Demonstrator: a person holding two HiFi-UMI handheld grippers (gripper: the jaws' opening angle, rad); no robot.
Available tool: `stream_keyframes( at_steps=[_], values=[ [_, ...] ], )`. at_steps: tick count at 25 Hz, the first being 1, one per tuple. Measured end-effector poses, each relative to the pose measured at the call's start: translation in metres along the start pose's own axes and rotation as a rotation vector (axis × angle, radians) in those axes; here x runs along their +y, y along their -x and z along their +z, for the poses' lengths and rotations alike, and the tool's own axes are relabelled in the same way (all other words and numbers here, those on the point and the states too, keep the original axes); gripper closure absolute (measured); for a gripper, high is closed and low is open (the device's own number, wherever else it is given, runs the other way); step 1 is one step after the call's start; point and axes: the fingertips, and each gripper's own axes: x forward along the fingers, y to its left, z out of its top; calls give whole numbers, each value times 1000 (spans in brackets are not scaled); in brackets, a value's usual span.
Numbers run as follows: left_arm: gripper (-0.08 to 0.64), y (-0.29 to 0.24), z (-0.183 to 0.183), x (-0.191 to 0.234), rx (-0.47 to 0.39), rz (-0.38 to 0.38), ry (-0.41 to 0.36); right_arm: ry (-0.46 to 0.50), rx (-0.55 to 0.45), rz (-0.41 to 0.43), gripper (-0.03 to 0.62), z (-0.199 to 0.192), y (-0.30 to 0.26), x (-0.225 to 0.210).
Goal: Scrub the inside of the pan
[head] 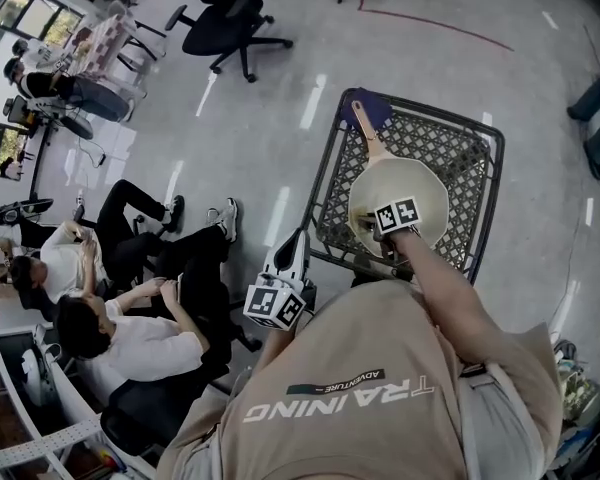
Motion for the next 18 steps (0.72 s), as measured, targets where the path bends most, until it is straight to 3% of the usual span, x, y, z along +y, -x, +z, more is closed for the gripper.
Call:
stream_keyframes(
  at_steps=[11, 18],
  values=[
    [543, 0, -7, -10, 71, -7, -4, 44, -39, -218, 499, 0, 30, -77],
    [541, 7, -10, -13, 115, -12, -13, 121, -31, -299, 499, 29, -1, -82]
  ],
)
